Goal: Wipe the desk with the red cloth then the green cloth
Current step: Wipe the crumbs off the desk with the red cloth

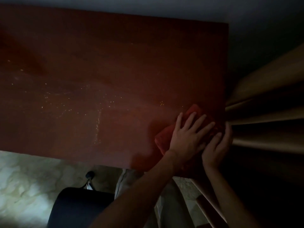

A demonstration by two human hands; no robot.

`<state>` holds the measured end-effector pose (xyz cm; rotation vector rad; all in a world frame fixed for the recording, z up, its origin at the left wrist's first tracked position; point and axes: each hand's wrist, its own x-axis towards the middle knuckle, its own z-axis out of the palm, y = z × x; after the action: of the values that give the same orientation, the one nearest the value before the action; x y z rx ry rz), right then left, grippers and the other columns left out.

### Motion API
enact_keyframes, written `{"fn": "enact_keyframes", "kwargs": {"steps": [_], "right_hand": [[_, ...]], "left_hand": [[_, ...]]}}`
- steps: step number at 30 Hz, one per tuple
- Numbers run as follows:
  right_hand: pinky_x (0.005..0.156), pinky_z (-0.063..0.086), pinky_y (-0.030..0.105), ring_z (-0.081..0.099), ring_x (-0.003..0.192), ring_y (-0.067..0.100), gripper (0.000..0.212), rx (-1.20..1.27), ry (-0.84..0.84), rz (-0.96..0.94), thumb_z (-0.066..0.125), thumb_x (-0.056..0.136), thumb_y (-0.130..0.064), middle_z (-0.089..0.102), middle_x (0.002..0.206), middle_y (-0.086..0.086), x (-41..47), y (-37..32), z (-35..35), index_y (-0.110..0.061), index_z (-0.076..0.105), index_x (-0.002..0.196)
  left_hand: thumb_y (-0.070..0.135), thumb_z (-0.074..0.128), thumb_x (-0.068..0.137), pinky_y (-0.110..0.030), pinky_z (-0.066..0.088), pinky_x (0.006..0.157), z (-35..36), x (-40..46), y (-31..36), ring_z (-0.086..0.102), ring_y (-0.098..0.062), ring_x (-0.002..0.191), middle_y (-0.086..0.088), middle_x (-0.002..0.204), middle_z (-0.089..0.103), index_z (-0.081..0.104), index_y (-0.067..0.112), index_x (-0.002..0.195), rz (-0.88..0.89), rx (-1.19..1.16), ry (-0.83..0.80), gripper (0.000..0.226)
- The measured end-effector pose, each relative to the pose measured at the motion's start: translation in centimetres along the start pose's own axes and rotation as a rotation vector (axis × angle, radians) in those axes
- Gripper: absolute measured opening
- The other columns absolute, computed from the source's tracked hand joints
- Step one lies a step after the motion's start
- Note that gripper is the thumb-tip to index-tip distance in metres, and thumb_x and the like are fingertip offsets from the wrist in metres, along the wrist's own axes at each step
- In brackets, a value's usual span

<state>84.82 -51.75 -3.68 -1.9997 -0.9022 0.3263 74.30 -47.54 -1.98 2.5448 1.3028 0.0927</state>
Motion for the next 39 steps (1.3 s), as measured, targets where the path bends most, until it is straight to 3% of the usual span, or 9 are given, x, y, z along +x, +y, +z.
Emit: {"fn": "enact_keyframes", "kwargs": {"steps": [3,6,11,17,21,24,31,35,39], "right_hand": [[0.113,0.026,0.044,0.036,0.136,0.036,0.046,-0.239,-0.128,-0.194,0.034,0.099,-0.020,0.037,0.150,0.022,-0.5,-0.1,1.0,-0.003,0.043,0.141],[0.115,0.022,0.051,0.029,0.140,0.036,0.050,-0.444,-0.216,-0.269,0.036,0.098,-0.026,0.028,0.156,0.019,-0.9,-0.8,1.9,-0.012,0.038,0.145],[0.118,0.016,0.051,0.025,0.143,0.033,0.050,-0.462,-0.435,-0.462,0.039,0.096,-0.025,0.026,0.158,0.013,-2.4,-4.3,5.5,-0.018,0.038,0.145],[0.120,0.011,0.049,0.017,0.147,0.028,0.052,-0.506,-0.491,-0.481,0.040,0.098,-0.026,0.021,0.160,0.008,-0.9,-8.8,11.6,-0.020,0.032,0.149],[0.121,0.010,0.047,0.017,0.148,0.028,0.052,-0.544,-0.417,-0.394,0.037,0.100,-0.027,0.021,0.160,0.008,0.9,-9.5,13.4,-0.016,0.029,0.150],[0.120,0.017,0.049,0.020,0.147,0.028,0.052,-0.494,-0.316,-0.265,0.035,0.100,-0.025,0.023,0.159,0.011,1.1,-8.4,13.0,-0.011,0.028,0.150],[0.116,0.029,0.042,0.038,0.138,0.030,0.046,-0.284,-0.228,-0.332,0.039,0.096,-0.010,0.043,0.148,0.017,1.3,-7.7,13.6,0.000,0.042,0.140],[0.116,0.029,0.037,0.039,0.137,0.031,0.048,-0.207,-0.133,-0.194,0.039,0.095,-0.004,0.042,0.147,0.020,1.8,-7.1,13.4,0.002,0.038,0.142],[0.118,0.024,0.036,0.034,0.141,0.031,0.051,-0.267,-0.148,-0.256,0.036,0.095,-0.007,0.036,0.151,0.019,1.4,-7.6,13.6,0.001,0.032,0.146]], "left_hand": [[0.054,0.051,0.089,-0.058,0.019,0.115,-0.8,1.2,-1.4,0.028,-0.027,0.144,0.004,0.156,0.035,0.036,0.040,0.147,-0.202,-0.032,0.074,0.062],[0.054,0.052,0.089,-0.056,0.022,0.114,-1.8,0.3,-5.0,0.026,-0.026,0.145,0.005,0.157,0.032,0.032,0.042,0.149,-0.330,-0.013,0.120,0.064],[0.050,0.056,0.085,-0.053,0.029,0.111,-3.8,-5.3,-15.7,0.031,-0.030,0.142,0.003,0.155,0.037,0.035,0.041,0.148,-0.529,0.035,0.202,0.068],[0.052,0.050,0.089,-0.054,0.033,0.109,-7.5,-10.8,-30.6,0.032,-0.042,0.138,-0.018,0.154,0.030,0.035,0.035,0.149,-0.806,0.066,0.312,0.064],[0.059,0.053,0.087,-0.057,0.031,0.105,-8.0,-11.8,-31.2,0.037,-0.047,0.126,-0.027,0.145,0.034,0.034,0.030,0.148,-1.127,-0.002,0.351,0.070],[0.051,0.053,0.088,-0.056,0.036,0.099,-6.8,-10.4,-26.8,0.043,-0.047,0.118,-0.027,0.141,0.039,0.040,0.031,0.147,-1.009,0.039,0.337,0.064],[0.054,0.049,0.083,-0.054,0.043,0.096,-4.0,-2.4,-12.6,0.048,-0.049,0.118,-0.025,0.143,0.044,0.044,0.034,0.145,-0.506,-0.023,0.178,0.065],[0.054,0.048,0.089,-0.049,0.044,0.095,-3.5,1.5,-12.9,0.049,-0.045,0.117,-0.022,0.141,0.047,0.048,0.037,0.141,-0.271,-0.046,0.185,0.056],[0.056,0.061,0.080,-0.046,0.043,0.091,-4.0,1.4,-16.2,0.049,-0.039,0.115,-0.018,0.141,0.048,0.049,0.041,0.139,-0.321,-0.043,0.193,0.062]]}}
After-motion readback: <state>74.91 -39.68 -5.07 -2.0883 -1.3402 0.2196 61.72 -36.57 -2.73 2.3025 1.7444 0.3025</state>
